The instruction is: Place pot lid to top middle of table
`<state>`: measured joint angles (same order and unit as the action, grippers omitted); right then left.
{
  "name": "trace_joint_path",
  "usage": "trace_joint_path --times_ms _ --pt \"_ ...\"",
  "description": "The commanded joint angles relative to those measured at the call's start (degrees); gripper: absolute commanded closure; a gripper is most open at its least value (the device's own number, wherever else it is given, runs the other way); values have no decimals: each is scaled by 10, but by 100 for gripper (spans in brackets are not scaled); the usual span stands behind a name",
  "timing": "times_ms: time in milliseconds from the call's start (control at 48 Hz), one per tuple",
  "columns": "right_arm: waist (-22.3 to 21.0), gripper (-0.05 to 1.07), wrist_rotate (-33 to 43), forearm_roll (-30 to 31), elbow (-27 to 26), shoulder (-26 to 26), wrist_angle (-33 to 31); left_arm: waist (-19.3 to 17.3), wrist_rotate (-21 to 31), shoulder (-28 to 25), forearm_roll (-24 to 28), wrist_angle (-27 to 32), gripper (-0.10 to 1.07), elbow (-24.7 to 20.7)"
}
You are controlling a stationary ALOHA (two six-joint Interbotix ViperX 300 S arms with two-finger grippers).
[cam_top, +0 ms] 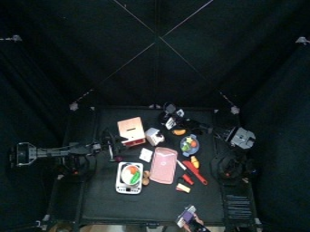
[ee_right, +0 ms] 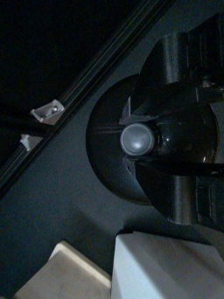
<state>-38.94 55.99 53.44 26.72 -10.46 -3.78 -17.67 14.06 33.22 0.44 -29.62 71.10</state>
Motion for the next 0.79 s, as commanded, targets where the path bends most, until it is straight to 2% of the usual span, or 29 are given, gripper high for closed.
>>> trace_joint_path --times_ms 0,312,625,771 --pt "-4 42 3 -1 -11 8 1 1 -1 0 0 -5 11 -14" --pt "0 39 3 -13 -5 -8 1 -4 -2 0 0 -5 11 -16" --pt "1 20 0 -13 -4 -10 1 -4 -2 0 1 -5 11 -16" --pt "3 18 2 -16 -3 -9 -1 -4 -2 0 1 -5 11 -15"
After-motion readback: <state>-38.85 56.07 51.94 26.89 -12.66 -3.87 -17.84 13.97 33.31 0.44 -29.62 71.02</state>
